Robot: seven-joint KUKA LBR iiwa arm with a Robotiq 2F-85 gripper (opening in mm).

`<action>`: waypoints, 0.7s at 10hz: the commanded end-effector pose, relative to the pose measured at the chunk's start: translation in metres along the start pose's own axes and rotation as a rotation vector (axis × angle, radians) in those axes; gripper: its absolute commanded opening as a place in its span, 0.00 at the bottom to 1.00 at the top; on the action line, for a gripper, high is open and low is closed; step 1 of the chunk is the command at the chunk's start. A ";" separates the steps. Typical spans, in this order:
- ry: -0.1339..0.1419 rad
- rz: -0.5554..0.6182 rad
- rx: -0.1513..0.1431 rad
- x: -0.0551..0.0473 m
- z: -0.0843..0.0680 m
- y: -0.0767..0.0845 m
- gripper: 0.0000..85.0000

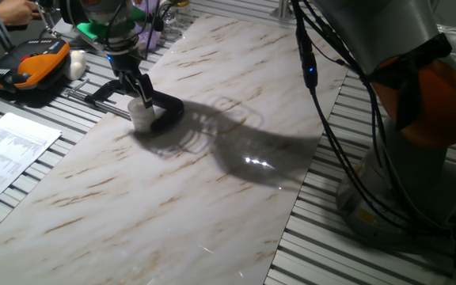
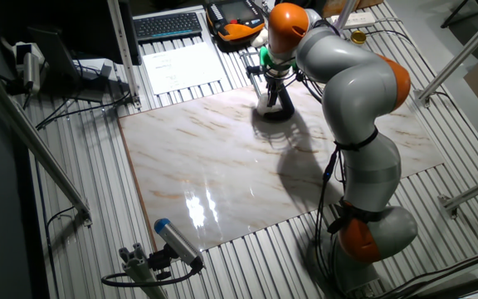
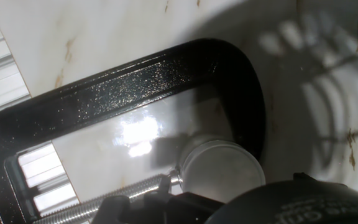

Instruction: Unscrew the lid from the jar

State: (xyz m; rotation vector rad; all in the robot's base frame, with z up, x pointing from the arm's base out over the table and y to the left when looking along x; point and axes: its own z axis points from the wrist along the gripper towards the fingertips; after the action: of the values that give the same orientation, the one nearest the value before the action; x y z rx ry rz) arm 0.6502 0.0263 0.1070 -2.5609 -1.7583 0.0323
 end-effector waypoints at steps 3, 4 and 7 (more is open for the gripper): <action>0.002 -0.002 -0.001 0.001 0.005 0.001 1.00; 0.000 -0.001 0.001 0.001 0.006 0.002 1.00; 0.001 -0.001 0.001 0.001 0.009 0.002 1.00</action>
State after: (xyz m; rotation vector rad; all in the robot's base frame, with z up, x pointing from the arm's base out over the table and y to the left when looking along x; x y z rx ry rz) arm 0.6524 0.0264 0.0979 -2.5589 -1.7596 0.0318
